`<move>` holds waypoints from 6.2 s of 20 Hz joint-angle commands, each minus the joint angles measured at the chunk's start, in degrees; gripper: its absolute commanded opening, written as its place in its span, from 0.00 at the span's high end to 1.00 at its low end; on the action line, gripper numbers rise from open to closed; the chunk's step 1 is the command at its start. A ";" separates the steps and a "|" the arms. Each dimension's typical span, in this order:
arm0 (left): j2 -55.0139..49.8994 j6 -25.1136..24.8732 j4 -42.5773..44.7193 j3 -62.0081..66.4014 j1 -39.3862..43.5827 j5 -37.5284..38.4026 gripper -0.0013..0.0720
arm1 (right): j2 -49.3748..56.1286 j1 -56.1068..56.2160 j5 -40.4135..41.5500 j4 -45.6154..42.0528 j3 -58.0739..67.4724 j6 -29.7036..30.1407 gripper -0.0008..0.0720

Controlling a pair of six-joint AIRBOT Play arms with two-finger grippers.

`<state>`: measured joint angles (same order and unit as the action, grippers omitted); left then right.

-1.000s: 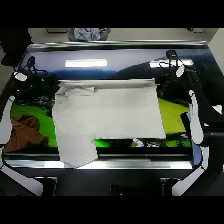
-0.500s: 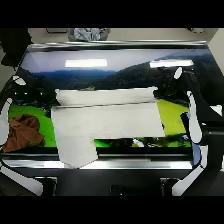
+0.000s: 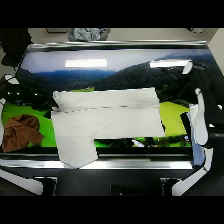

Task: Fold the shirts.

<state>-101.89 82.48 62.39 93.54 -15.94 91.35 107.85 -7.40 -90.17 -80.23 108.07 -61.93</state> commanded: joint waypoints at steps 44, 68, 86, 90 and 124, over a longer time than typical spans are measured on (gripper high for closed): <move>39.63 -10.69 -3.96 -67.32 -3.26 -24.74 0.93 | -23.50 -6.34 16.06 9.66 -51.78 -1.31 0.20; 25.94 -6.19 -11.06 -26.77 -3.23 -33.55 0.94 | -6.62 0.92 27.50 11.54 -11.45 -2.62 0.92; 8.81 -5.57 -13.16 -8.94 -1.51 -26.23 0.34 | 2.80 -6.95 26.18 19.89 -5.11 -0.87 0.03; 16.09 -6.62 -13.25 -8.98 1.22 -26.16 0.34 | 7.82 -9.07 21.53 29.18 -5.14 -2.36 0.03; -7.06 -16.79 -54.66 -13.62 46.69 -43.91 0.93 | -30.51 6.19 3.19 27.10 -5.25 -9.29 0.92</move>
<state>-109.06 71.64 10.39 79.96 30.33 46.24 77.43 -1.32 -88.03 -51.72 102.89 -70.61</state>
